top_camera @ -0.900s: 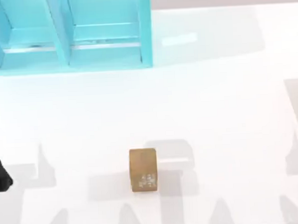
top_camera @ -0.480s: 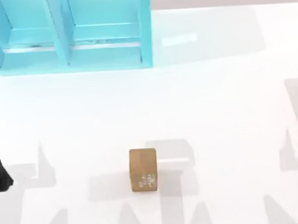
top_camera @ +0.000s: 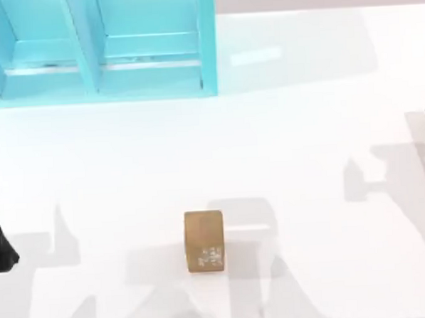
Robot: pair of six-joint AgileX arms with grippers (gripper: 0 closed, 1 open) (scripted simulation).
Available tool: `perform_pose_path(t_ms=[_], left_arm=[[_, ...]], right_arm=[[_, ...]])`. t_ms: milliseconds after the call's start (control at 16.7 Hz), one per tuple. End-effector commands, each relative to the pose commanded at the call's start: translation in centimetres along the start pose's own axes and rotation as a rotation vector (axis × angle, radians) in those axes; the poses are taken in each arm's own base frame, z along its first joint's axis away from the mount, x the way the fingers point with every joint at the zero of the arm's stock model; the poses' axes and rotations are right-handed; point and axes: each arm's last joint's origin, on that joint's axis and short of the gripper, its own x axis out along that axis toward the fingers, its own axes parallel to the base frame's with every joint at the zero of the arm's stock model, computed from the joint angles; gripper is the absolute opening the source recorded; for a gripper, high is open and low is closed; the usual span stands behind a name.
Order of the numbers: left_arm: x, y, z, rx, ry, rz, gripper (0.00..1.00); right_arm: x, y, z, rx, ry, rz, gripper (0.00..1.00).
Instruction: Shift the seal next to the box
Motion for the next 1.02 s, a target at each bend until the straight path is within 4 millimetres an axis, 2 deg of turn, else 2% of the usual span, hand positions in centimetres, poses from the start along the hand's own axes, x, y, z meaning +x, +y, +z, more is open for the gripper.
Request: perform_pose_path(t_ms=[240,420,600,780,1020], left_arm=[[0.0,0.0,0.0,0.000,0.000,0.000,1.00],[0.0,0.0,0.0,0.000,0.000,0.000,1.00],[0.0,0.0,0.0,0.000,0.000,0.000,1.00],[0.0,0.0,0.0,0.000,0.000,0.000,1.00],[0.0,0.0,0.0,0.000,0.000,0.000,1.00]], right_arm=[[4.3,5.6,4.3,0.058,0.314,0.005,1.00],[8.6,10.8,5.4,0.074,0.537,-0.039,1.00],[12.8,16.1,4.4,0.067,0.723,-0.113,1.00],[16.1,20.6,2.0,0.045,0.860,-0.198,1.00],[18.6,24.5,-1.3,0.017,0.962,-0.287,1.00]])
